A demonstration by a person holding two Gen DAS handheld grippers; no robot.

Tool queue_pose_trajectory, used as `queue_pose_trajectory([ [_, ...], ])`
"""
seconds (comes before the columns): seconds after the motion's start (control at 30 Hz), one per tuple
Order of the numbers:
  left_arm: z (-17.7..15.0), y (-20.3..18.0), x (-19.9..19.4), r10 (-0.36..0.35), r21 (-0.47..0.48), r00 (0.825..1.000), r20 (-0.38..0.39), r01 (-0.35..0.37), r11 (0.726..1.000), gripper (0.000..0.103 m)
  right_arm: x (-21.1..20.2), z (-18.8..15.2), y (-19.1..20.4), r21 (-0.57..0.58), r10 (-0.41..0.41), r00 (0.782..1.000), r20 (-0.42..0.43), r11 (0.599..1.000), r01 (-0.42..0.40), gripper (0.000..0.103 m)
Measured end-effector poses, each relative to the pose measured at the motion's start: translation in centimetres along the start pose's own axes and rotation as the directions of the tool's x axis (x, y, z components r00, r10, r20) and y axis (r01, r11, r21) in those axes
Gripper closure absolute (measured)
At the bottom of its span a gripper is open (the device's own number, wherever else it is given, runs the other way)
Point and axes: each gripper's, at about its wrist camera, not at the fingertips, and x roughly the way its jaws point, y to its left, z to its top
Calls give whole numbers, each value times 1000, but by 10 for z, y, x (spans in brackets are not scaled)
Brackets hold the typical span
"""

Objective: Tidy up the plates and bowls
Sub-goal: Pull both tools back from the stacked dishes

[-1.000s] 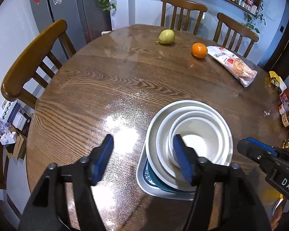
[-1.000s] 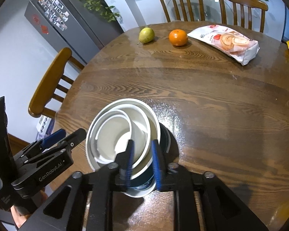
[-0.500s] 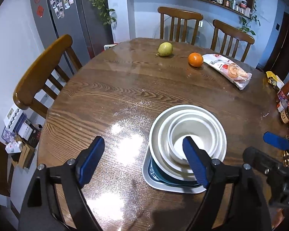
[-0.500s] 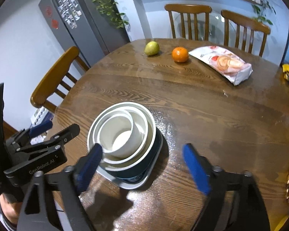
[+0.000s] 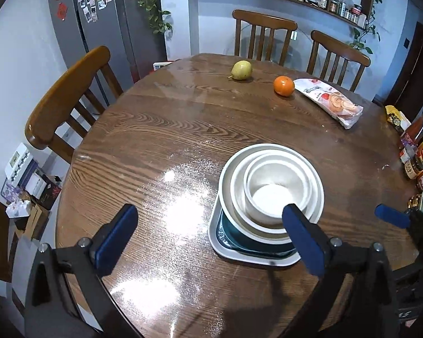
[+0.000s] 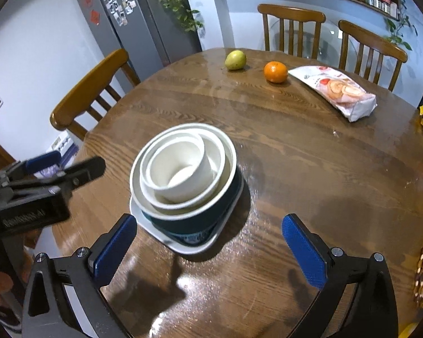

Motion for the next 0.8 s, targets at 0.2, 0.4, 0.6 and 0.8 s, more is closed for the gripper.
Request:
queue_pose_trajectory([
  [0.2,-6,-3,-7,24,10,999,28,-24,1000,1,3,-10,0,4,8,1000,-19,1000,-8,0],
  [0.4,-8,-1,-7,-69,-31,998,4,69,997,1,2,-14,4,-8,4,1000,-26,1000,-4,0],
  [0.6,-10,-1,-6,-62,-38,998,-7,62,997,1,3,-15,5,-9,3,999,-34,1000,-4,0],
  [0.8,-15,0,-1,-12,-25,999,-36,11,1000,1,5,-14,7,-8,7,999,-42,1000,-8,0],
])
